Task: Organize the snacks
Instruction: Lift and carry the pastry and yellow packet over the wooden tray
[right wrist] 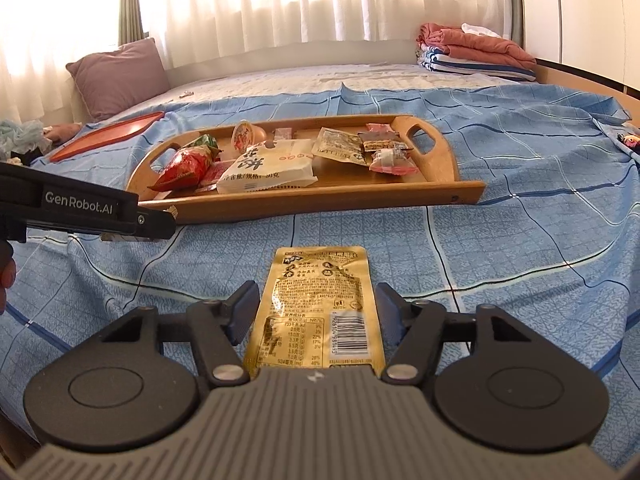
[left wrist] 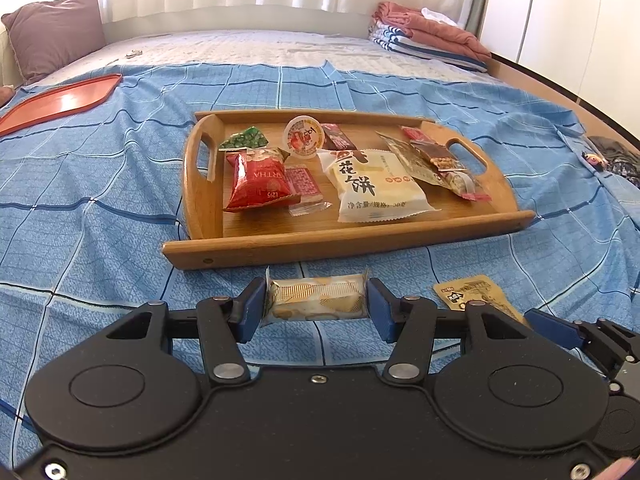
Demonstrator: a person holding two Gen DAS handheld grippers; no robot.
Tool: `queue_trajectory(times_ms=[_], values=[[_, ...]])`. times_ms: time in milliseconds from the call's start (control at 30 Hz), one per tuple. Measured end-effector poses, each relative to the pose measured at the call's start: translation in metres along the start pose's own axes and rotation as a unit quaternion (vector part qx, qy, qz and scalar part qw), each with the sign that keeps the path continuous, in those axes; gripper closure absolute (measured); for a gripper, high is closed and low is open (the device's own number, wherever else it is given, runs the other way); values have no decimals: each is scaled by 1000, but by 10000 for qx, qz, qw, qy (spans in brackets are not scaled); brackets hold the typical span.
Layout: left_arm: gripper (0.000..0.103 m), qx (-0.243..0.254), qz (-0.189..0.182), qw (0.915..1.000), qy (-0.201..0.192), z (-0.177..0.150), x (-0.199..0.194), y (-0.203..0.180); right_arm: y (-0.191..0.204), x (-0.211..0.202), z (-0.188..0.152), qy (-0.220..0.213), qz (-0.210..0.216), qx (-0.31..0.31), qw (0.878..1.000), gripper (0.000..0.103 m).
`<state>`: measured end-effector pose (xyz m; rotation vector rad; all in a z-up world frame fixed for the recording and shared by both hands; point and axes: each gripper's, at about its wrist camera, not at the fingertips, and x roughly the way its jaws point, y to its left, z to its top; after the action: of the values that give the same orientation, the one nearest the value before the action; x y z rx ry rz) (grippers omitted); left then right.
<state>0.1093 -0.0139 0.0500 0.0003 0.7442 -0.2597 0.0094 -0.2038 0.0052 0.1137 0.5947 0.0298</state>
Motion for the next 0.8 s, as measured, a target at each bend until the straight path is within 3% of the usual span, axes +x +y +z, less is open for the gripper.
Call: queue_trajectory(times_ms=[300, 367, 500, 533, 567, 667, 800], values=[[51, -5, 13, 9999, -123, 9, -3, 5, -6, -10, 18, -258, -33, 65, 9996, 39], [51, -16, 6, 9999, -156, 11, -4, 6, -7, -10, 24, -251, -74, 36, 9997, 72], [51, -30, -18, 9998, -197, 13, -6, 7, -12, -8, 32, -231, -127, 63, 9996, 71], [51, -29, -19, 9998, -199, 12, -6, 7, -13, -8, 32, -201, -136, 53, 9997, 71], [51, -30, -15, 9998, -197, 12, -6, 7, -13, -7, 30, -169, -133, 48, 9998, 56], [51, -58, -9, 9999, -153, 10, -5, 8, -10, -4, 21, -38, -52, -25, 10000, 39], [51, -84, 8, 9999, -110, 7, -4, 11, 0, 2, 9, 40, -70, -259, 9996, 28]])
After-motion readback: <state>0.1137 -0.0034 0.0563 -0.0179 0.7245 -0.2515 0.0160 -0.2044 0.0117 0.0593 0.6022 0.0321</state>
